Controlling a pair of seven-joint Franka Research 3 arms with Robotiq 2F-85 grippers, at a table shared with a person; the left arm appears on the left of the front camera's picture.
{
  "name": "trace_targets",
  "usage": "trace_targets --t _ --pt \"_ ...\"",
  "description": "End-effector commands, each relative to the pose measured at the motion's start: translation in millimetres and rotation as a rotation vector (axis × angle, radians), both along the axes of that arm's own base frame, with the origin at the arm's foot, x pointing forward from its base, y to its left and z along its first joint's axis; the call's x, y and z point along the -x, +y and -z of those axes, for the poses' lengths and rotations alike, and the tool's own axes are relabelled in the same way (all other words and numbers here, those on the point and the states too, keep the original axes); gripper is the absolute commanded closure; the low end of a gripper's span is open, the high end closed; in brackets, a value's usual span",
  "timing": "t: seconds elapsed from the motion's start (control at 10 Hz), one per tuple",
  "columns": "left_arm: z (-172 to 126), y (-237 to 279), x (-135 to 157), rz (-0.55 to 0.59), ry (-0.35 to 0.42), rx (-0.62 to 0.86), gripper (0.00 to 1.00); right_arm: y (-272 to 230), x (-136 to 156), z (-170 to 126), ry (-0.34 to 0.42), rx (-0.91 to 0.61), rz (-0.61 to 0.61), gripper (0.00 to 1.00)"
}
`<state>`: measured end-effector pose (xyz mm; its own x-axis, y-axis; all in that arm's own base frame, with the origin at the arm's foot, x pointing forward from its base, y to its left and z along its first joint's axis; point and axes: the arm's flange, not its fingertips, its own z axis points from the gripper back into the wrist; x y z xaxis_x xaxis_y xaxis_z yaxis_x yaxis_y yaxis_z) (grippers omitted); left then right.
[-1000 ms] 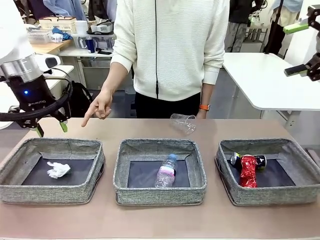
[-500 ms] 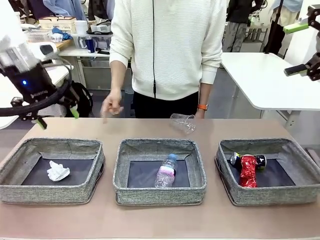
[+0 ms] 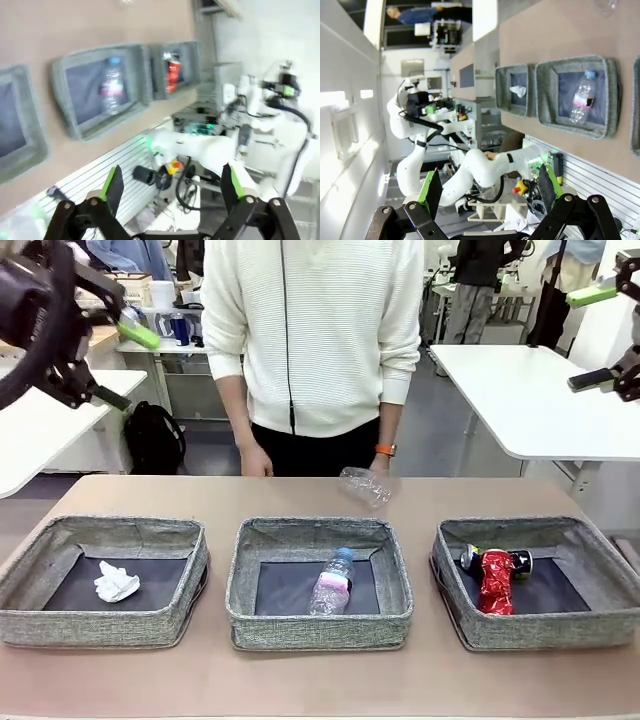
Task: Sort the waste into the appropriate baskets.
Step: Place the picked waste into the Fabric basket indicated by the person.
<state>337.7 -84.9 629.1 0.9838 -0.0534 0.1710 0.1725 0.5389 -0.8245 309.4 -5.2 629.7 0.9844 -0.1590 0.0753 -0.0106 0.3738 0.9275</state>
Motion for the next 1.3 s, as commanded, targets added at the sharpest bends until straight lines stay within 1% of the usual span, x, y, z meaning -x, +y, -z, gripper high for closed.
trace_targets --t 0.0,0.1,0.2,0.3,0.4,0.5,1.2 --pt "35.0 21.0 -6.0 0.100 -0.057 0.159 0.00 -1.1 -0.1 -1.8 -0.015 -0.013 -0.010 0.00" --pt "48.1 34.4 -5.4 0.050 -0.059 0.182 0.00 -1.1 -0.1 -1.8 -0.015 -0.013 -0.010 0.00" --pt "58.8 52.3 -2.0 -0.019 -0.063 0.159 0.00 -1.1 -0.1 -1.8 -0.015 -0.013 -0.010 0.00" --pt "66.8 72.3 -1.4 -0.108 -0.043 0.197 0.00 -1.1 -0.1 -1.8 -0.015 -0.013 -0.010 0.00" --pt "70.4 96.4 -3.3 -0.233 0.055 0.355 0.00 -1.1 -0.1 -1.8 -0.015 -0.013 -0.010 0.00" --pt "61.5 61.5 -5.4 -0.042 -0.049 0.163 0.00 -1.1 -0.1 -1.8 -0.015 -0.013 -0.010 0.00" --pt "61.5 61.5 -5.4 -0.042 -0.049 0.163 0.00 -1.1 -0.1 -1.8 -0.015 -0.013 -0.010 0.00"
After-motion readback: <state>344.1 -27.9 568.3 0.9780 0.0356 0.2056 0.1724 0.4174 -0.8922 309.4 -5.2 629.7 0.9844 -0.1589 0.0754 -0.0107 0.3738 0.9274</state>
